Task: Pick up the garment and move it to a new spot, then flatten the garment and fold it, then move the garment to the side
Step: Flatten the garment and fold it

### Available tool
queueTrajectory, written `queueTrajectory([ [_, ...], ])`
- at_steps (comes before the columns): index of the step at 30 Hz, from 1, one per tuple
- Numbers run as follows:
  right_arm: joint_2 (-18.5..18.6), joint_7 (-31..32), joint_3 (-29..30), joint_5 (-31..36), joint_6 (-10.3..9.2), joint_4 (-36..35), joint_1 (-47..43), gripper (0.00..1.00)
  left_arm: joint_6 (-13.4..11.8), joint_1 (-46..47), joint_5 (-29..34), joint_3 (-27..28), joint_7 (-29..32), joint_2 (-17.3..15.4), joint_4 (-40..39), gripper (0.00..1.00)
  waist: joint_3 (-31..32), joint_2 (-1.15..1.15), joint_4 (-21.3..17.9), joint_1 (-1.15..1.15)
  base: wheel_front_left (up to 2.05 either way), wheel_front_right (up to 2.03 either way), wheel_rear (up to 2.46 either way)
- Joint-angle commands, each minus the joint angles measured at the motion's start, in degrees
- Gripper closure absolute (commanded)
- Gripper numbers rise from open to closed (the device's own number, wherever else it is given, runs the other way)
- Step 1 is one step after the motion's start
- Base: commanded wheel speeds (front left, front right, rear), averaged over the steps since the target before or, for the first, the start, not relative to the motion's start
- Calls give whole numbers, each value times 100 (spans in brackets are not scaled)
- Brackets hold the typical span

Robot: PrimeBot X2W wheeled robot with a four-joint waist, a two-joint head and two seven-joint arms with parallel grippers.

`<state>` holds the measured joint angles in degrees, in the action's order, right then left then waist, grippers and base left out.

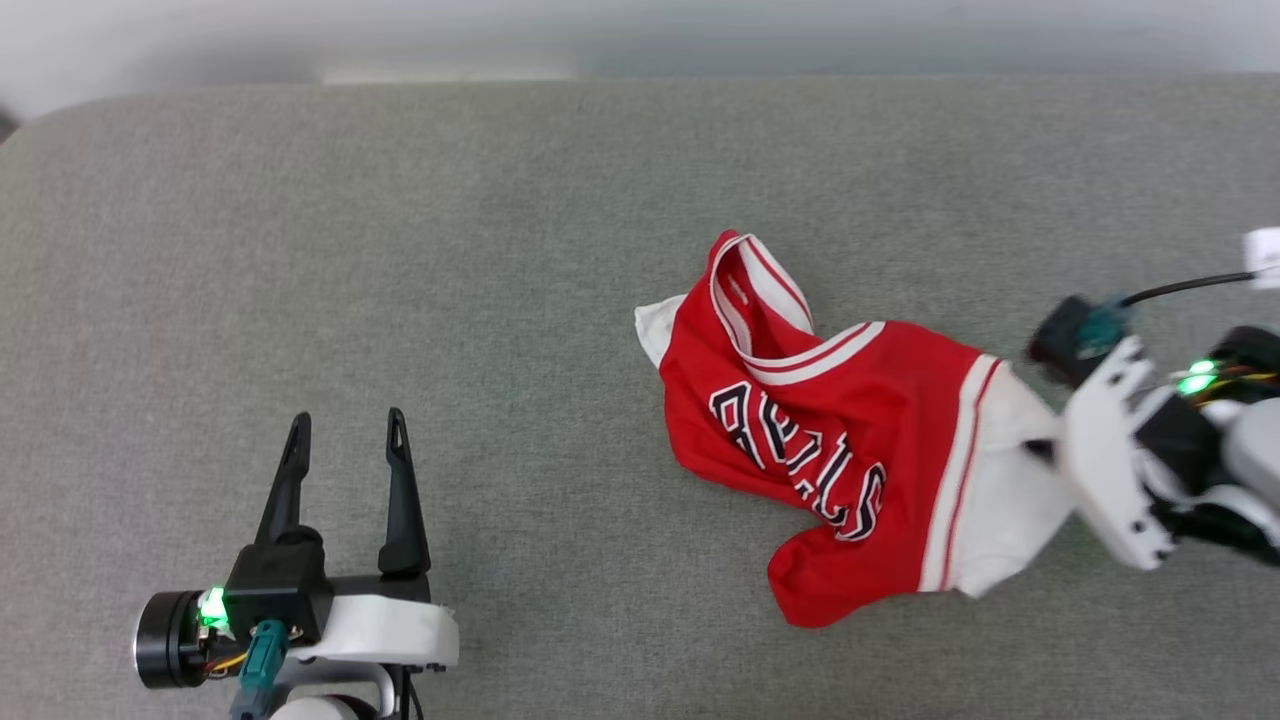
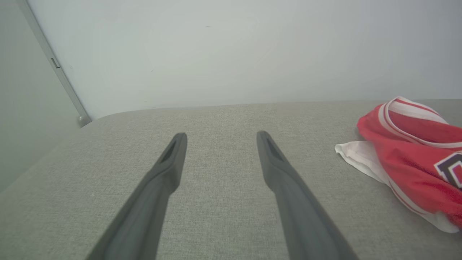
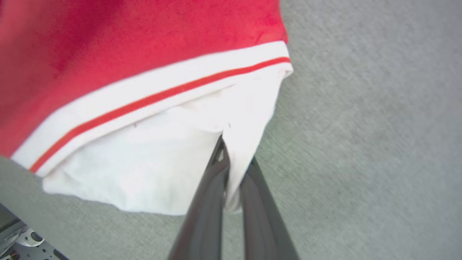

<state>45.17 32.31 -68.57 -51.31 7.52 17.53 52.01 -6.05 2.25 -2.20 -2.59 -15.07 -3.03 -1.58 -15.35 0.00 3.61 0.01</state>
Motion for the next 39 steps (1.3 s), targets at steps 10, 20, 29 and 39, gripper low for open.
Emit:
queueTrajectory([
  [10,1089,-32,400,-373,-5,270,-487,100,-27,-265,43,92,-15,9,-97,0,227,0,-188,-1,0,0,0],
  [20,682,-777,984,-340,-6,1251,-1075,0,8,-318,78,185,-15,-30,51,0,417,0,-296,-1,0,0,0],
  [29,336,-2927,2310,659,-6,944,-883,0,152,-38,112,312,-15,-279,129,0,470,0,-486,-1,0,0,0],
  [39,-1375,-4714,5298,2930,-5,460,-1704,0,747,1099,-10,357,-15,-888,744,0,267,0,-642,-1,0,0,0],
])
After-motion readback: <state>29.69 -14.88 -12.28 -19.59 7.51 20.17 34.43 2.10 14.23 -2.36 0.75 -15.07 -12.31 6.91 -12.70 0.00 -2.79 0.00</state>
